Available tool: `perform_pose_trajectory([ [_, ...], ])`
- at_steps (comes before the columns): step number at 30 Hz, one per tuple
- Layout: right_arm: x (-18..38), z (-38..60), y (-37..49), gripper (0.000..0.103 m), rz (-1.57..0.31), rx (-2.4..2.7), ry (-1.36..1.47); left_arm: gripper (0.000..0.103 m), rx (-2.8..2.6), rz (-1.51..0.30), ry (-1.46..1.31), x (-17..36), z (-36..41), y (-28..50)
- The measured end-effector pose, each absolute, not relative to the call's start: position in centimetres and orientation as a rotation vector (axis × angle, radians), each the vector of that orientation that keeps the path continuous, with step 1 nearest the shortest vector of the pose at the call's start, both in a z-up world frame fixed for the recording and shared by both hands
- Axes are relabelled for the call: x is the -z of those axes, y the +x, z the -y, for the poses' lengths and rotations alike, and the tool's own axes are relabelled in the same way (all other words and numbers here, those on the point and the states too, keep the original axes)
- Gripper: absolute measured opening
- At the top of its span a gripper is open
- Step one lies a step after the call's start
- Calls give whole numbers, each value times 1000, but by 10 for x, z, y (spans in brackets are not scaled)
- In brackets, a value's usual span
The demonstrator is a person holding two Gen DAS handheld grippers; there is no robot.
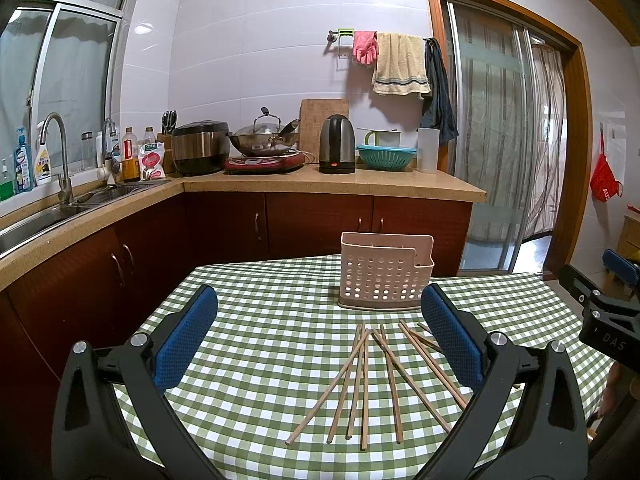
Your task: Organize utensils
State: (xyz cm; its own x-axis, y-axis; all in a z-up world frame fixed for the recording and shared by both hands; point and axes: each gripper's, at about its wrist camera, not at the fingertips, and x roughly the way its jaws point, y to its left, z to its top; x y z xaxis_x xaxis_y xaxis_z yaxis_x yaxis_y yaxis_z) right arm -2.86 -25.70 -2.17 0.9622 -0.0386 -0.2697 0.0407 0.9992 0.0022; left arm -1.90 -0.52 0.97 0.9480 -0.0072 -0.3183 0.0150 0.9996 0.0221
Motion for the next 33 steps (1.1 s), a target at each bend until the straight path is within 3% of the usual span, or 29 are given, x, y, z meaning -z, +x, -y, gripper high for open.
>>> perform_pose_trajectory([
  [22, 33, 261, -21, 97, -294, 30, 8, 99, 13, -364, 31, -1, 5, -6],
  [33, 109, 276, 15, 97, -441, -6, 21, 99, 43, -614, 109, 101, -9, 43],
])
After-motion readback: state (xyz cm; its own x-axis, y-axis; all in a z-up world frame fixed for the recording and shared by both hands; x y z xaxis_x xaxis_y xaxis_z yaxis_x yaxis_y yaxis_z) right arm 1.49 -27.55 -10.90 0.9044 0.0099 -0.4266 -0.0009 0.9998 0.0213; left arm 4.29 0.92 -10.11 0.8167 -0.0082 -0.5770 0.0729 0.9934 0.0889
